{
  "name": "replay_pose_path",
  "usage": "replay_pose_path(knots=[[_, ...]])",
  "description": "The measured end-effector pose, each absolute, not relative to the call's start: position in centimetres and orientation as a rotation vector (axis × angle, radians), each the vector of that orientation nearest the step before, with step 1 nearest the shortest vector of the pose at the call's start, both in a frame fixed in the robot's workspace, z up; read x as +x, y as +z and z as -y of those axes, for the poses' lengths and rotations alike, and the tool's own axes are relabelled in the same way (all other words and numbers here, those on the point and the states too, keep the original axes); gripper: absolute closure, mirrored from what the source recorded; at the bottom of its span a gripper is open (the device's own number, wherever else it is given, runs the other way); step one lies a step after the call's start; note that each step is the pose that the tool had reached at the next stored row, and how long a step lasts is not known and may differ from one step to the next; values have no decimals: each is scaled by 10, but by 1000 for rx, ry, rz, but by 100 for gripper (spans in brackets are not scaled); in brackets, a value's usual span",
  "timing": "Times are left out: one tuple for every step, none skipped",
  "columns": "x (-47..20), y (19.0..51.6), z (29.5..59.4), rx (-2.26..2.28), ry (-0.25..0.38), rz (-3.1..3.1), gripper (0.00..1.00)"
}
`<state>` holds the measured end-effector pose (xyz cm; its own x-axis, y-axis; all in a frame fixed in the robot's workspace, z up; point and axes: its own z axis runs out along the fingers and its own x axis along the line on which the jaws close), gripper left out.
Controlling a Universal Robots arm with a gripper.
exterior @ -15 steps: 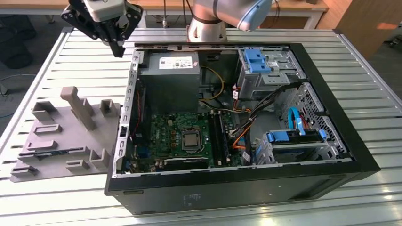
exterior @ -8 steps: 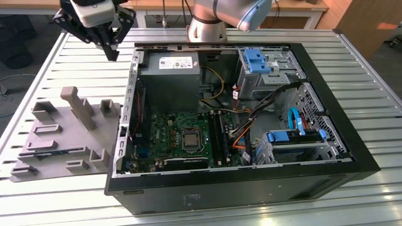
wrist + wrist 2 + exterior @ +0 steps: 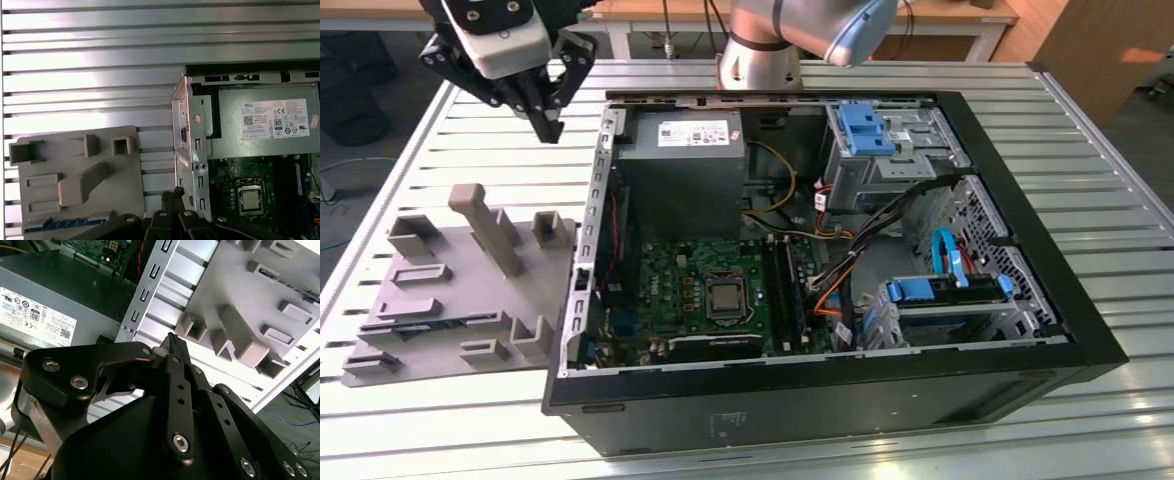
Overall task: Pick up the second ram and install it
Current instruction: 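Reach for the second ram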
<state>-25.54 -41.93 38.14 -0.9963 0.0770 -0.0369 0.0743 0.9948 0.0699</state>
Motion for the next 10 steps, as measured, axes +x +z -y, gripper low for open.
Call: replay_pose_path(knots=[[-256,381,421,118,107,-3098,89],[-258,380,423,118,107,-3098,89],[-259,380,425,118,107,-3098,89],[-260,379,427,117,107,-3098,89],[-260,379,428,118,107,-3098,89],[-261,378,429,118,108,-3098,89],[-263,378,431,118,108,-3098,89],[-264,378,432,118,108,-3098,89],[-265,377,434,118,108,-3098,89],[-267,377,436,118,108,-3098,89]])
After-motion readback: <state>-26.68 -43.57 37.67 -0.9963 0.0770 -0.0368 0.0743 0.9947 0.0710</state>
